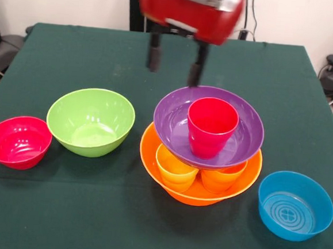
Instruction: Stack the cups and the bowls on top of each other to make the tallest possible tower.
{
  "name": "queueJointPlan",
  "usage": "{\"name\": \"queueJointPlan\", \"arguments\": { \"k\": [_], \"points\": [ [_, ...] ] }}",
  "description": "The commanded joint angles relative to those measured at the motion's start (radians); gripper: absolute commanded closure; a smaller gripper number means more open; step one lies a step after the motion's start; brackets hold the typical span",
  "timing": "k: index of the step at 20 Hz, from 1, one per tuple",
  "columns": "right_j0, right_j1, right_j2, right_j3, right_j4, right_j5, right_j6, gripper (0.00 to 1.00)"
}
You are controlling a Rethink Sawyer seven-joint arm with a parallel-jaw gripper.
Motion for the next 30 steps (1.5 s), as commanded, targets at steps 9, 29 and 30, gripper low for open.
{"name": "queueJointPlan", "arguments": {
  "k": [9,29,30],
  "points": [
    [-0.074,0.159,0.186,-0.161,-0.118,0.056,-0.284,0.0],
    [-0.164,0.283,0.27,-0.269,-0.153,-0.022,-0.379,0.0],
    [-0.165,0.283,0.272,-0.265,-0.153,-0.026,-0.378,0.0]
  ]
}}
